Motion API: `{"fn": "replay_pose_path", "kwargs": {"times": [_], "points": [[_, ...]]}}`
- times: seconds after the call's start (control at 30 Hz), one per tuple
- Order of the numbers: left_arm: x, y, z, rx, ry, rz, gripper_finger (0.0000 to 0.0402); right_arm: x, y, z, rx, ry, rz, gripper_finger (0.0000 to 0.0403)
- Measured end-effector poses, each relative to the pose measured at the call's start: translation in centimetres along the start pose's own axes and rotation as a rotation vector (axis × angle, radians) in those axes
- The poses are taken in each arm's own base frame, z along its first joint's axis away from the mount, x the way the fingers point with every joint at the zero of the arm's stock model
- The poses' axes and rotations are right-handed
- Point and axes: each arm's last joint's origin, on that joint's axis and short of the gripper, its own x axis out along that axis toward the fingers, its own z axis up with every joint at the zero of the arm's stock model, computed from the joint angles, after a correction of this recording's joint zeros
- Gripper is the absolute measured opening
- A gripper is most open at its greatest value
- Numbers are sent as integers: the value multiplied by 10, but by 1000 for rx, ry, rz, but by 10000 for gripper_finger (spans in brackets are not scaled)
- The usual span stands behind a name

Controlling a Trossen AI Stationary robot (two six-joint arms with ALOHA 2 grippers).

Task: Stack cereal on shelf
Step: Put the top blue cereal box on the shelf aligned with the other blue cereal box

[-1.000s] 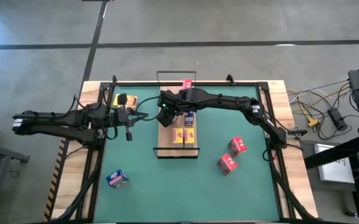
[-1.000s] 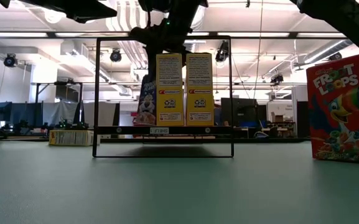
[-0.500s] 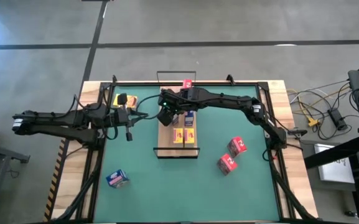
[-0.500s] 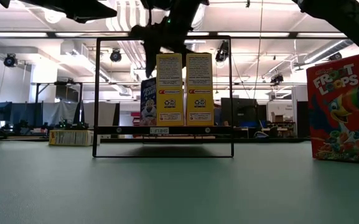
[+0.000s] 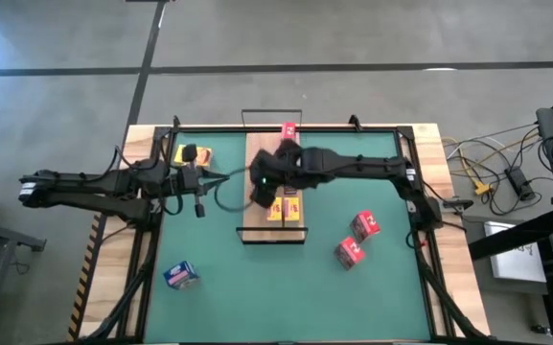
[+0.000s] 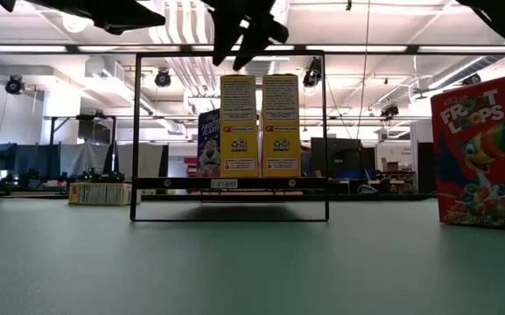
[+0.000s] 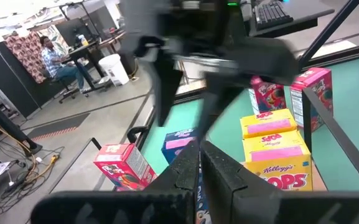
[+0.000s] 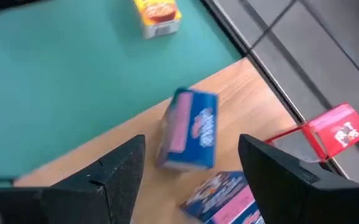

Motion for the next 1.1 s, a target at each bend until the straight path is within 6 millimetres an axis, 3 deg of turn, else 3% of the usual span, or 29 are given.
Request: {"fn": "replay_pose_path", "kwargs": {"times": [0.2, 0.33, 0.63, 1.1], "points": [[8, -3, -3, 3, 27, -9, 0, -13, 20, -24, -114, 85, -78, 235], [16, -6, -4, 5, 35, -12, 0, -27, 15, -38, -116, 130, -148, 237], [37, -13, -10, 45, 80, -28, 0, -53, 9, -71, -118, 48, -82, 237], [73, -25, -23, 64, 124, -27, 0, -57, -19, -151, -66, -189, 46, 237]]}}
